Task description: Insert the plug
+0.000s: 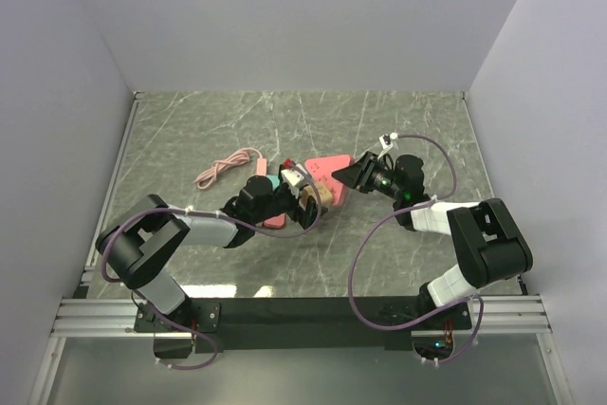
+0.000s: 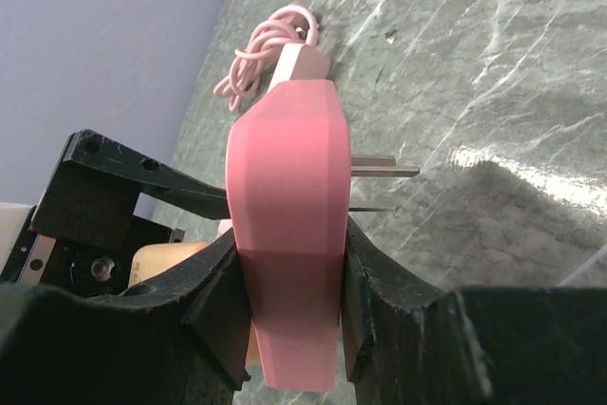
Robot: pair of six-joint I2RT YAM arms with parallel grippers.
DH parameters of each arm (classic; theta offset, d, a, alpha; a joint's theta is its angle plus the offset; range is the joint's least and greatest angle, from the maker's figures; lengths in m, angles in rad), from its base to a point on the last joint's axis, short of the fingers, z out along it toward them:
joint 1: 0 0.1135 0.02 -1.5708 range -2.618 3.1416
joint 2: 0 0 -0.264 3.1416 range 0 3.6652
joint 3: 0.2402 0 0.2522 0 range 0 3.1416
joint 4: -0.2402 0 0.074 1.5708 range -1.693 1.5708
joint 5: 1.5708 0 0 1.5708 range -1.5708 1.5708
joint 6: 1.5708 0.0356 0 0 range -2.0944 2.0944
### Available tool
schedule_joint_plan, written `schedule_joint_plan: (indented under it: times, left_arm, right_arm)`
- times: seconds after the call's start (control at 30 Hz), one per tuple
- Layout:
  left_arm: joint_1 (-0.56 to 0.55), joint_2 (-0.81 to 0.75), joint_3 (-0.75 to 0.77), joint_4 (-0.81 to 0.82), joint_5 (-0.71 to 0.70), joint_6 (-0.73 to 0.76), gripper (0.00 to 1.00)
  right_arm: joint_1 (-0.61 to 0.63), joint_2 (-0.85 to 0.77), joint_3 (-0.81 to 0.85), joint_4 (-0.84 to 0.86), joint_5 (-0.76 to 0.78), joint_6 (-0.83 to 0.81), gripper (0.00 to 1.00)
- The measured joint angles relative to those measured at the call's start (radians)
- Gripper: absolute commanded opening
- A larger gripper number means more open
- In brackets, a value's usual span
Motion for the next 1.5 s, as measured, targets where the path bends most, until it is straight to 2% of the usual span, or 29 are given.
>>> schedule_joint_plan:
  times: [0.27, 0.3, 0.33, 0.4, 0.43, 0.47, 0.5, 0.6, 0.67, 0.7, 0.73, 0.8, 0.83, 1.03, 1.5]
  left_arm:
    - [0.0, 0.003, 0.001, 0.01, -0.028, -0.014, 0.99]
    - [0.0, 0.003, 0.001, 0.01, -0.029, -0.016, 0.95]
    - [0.0, 0.003, 0.001, 0.01, -0.029, -0.016, 0.86]
    - [-0.001, 0.003, 0.001, 0.008, -0.027, -0.022, 0.76]
    - [-0.002, 0.003, 0.002, 0.006, -0.027, -0.024, 0.61]
    - [-0.004, 0.003, 0.003, 0.002, -0.022, -0.029, 0.52]
    - [-0.007, 0.003, 0.005, -0.002, -0.022, -0.029, 0.48]
    - [-0.009, 0.003, 0.017, -0.03, -0.024, -0.024, 0.5]
    - [-0.009, 0.003, 0.029, -0.056, -0.023, -0.023, 0.46]
    - [-0.009, 0.003, 0.037, -0.072, -0.023, -0.023, 0.42]
    - [-0.009, 0.003, 0.047, -0.091, -0.023, -0.023, 0.32]
    - [-0.009, 0.003, 0.065, -0.131, -0.024, -0.023, 0.24]
    - [-0.009, 0.003, 0.076, -0.153, -0.024, -0.023, 0.16]
    - [-0.01, 0.004, 0.127, -0.254, -0.034, -0.018, 0.01]
    - [-0.09, 0.043, 0.234, -0.423, -0.204, 0.015, 0.0]
  right_arm:
    - [0.0, -0.014, 0.0, 0.0, 0.01, -0.006, 0.0]
    - [0.0, -0.016, 0.0, 0.0, 0.011, -0.008, 0.0]
    - [0.0, -0.018, 0.0, 0.0, 0.011, -0.011, 0.0]
    - [0.0, -0.019, 0.0, 0.0, 0.018, -0.015, 0.0]
    - [0.0, -0.019, 0.0, 0.0, 0.022, -0.016, 0.0]
    - [0.0, -0.02, 0.0, 0.0, 0.028, -0.02, 0.0]
    - [0.0, -0.02, 0.0, -0.001, 0.031, -0.023, 0.0]
    - [0.002, -0.025, 0.0, -0.016, 0.037, -0.034, 0.0]
    - [0.004, -0.027, 0.0, -0.023, 0.046, -0.044, 0.0]
    - [0.005, -0.027, 0.0, -0.026, 0.051, -0.048, 0.0]
    - [0.006, -0.027, 0.0, -0.029, 0.056, -0.051, 0.0]
    - [0.011, -0.028, 0.0, -0.033, 0.071, -0.062, 0.0]
    - [0.015, -0.029, 0.0, -0.037, 0.081, -0.069, 0.0]
    - [0.037, -0.053, 0.0, -0.065, 0.142, -0.111, 0.0]
    - [0.062, -0.072, 0.0, -0.129, 0.23, -0.181, 0.0]
